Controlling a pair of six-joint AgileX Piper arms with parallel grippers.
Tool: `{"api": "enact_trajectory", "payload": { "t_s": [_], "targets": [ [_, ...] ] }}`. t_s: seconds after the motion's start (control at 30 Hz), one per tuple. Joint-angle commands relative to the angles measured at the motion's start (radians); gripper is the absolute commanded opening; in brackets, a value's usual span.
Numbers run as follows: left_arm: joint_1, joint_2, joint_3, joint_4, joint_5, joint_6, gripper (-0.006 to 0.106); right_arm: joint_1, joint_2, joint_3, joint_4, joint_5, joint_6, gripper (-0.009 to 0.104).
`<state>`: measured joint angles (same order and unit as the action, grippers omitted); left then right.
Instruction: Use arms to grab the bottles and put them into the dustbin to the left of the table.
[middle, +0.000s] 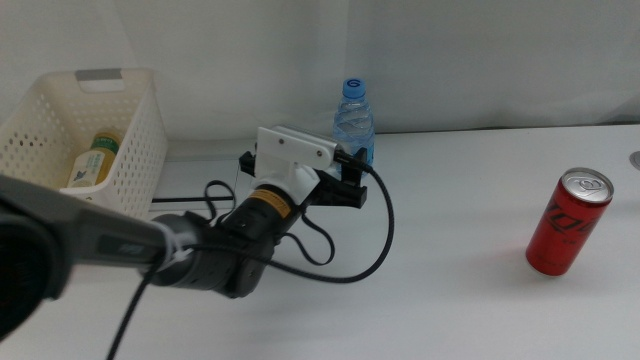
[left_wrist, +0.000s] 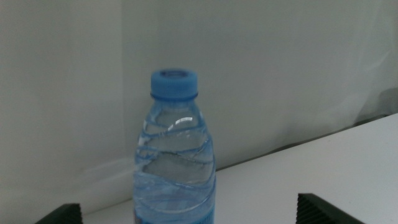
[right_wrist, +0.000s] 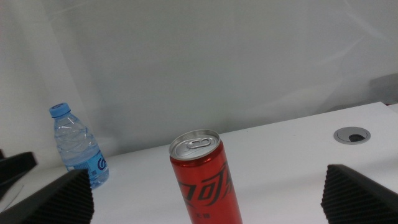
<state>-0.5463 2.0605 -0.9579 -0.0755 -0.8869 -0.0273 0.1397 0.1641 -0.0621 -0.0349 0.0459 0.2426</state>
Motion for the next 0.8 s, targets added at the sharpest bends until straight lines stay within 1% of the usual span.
{"api": "enact_trajectory", "payload": {
  "t_s": [0.0,0.37,0.57,0.77],
  "targets": [
    [-0.002,0.052,-0.053,-0.008,0.012,-0.027,0.089,0.002,0.0,0.005,-0.01,0.0,-0.007,0.101],
    [-0.002,0.237,-0.28,-0.008,0.091,-0.072,0.089,0.002,0.0,0.005,-0.007,0.0,-0.007,0.101],
    [-0.002,0.289,-0.359,-0.008,0.099,-0.079,0.089,0.002,0.0,0.005,-0.007,0.0,-0.007,0.101],
    [-0.002,0.337,-0.449,-0.008,0.164,-0.089,0.089,0.002,0.0,0.005,-0.007,0.0,-0.007,0.101]
  ]
}}
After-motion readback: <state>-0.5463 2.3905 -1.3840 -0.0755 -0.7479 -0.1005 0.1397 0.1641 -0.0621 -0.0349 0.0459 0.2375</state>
